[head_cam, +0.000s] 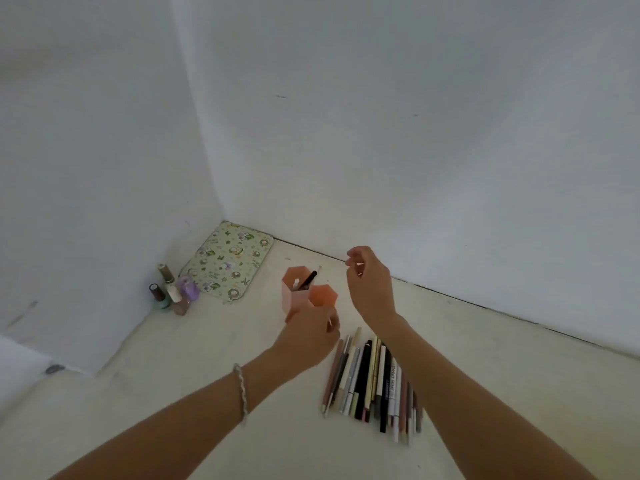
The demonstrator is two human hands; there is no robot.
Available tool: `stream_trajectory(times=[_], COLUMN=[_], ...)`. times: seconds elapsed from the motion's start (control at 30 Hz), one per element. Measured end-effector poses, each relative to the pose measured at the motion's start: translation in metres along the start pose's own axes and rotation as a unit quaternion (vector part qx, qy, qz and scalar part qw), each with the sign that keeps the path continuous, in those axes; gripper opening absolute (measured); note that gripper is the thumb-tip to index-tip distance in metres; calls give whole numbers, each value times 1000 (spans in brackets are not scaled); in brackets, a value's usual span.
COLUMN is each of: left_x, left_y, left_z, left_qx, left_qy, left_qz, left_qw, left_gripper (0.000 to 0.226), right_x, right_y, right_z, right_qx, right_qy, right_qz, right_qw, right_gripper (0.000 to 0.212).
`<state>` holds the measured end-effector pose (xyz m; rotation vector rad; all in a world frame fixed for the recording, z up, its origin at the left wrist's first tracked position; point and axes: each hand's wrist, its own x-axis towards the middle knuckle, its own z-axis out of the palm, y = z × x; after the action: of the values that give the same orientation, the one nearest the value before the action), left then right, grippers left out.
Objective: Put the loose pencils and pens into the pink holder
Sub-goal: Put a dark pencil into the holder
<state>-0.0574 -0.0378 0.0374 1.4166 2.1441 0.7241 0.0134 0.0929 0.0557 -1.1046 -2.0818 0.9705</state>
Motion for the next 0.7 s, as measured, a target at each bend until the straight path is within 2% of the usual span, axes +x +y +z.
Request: stream_trajectory(times=[0.07, 0.17, 0.3, 0.43, 0.6, 0.7], left_x=[3, 6, 13, 18, 21, 30], left_y=[-2, -6, -6, -4, 0, 13], left_z=[28, 60, 83, 93, 87, 66], left_qx=[31, 101, 161, 151, 141, 104], left_qy=[-62, -101, -76, -59, -64, -36], left_qz=[-50, -69, -109, -162, -156, -93], left_qw=[996, 987, 978, 973, 976, 990], left_gripper=[15, 26, 24, 29, 32, 37], right_x=[-2, -9, -18, -25, -26, -21], right_y=[11, 29, 52, 69, 82, 84], right_z=[-14, -30, -43, -46, -33, -20], right_qx=[-3, -6, -29, -34, -76, -150], right_qy=[6, 14, -7, -29, -80, -131], right_qz=[14, 39, 68, 89, 119, 126], right_qw=[1000, 999, 997, 995, 987, 972], right_gripper=[21, 19, 17, 20, 22, 23])
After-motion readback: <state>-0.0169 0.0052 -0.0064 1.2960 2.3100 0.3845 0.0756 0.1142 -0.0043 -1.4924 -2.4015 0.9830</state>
